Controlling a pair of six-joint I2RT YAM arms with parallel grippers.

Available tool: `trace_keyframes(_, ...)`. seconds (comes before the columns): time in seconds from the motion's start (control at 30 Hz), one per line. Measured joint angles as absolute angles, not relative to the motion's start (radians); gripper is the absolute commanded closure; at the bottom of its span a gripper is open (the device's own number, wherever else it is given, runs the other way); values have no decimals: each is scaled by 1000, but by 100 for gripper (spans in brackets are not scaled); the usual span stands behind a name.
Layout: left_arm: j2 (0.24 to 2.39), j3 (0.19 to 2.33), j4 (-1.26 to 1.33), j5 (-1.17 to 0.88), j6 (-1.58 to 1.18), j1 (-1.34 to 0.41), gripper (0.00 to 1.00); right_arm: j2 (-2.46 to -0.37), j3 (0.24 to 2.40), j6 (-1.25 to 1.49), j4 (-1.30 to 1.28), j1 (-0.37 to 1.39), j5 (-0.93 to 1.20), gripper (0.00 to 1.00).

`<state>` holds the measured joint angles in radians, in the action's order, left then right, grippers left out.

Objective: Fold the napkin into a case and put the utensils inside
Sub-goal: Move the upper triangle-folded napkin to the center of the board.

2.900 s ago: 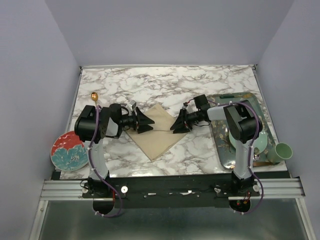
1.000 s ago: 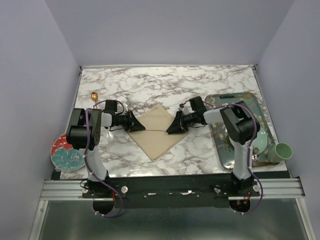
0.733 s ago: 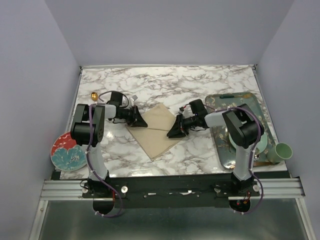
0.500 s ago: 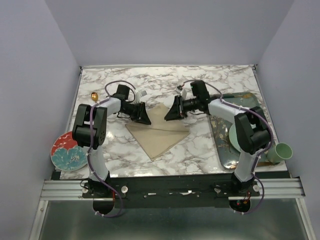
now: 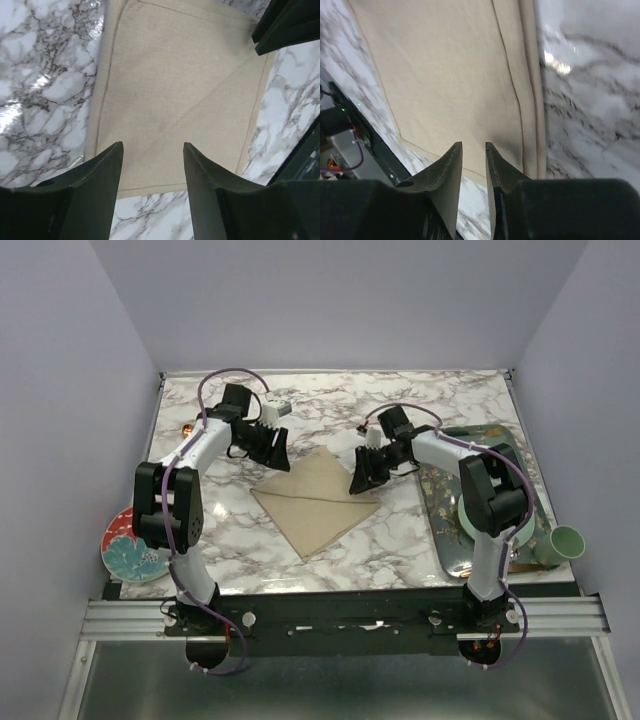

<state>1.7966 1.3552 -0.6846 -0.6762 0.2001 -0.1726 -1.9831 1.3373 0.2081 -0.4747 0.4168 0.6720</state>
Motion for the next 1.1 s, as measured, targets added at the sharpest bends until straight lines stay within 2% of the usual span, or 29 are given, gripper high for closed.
trace_keyframes(0.3, 1945, 1534, -688, -632, 319, -226, 42, -1987, 1251, 186, -555, 417, 664, 67)
trace_keyframes(0.57, 2141, 1671, -658, -621, 331, -294, 52, -1987, 1201, 193, -590, 417, 755, 67)
trace_keyframes(0.83, 2228, 1757, -664, -605, 334, -346, 60, -1912, 1179, 177, -648, 439, 836, 63)
trace_keyframes(1.0, 2231, 1766, -685, -600, 364, -366, 69, -1862, 1307, 147, -651, 421, 787, 58)
trace_keyframes(1.1, 2231, 1774, -695, -599, 376, -369, 75, -1867, 1357, 134, -653, 400, 754, 49)
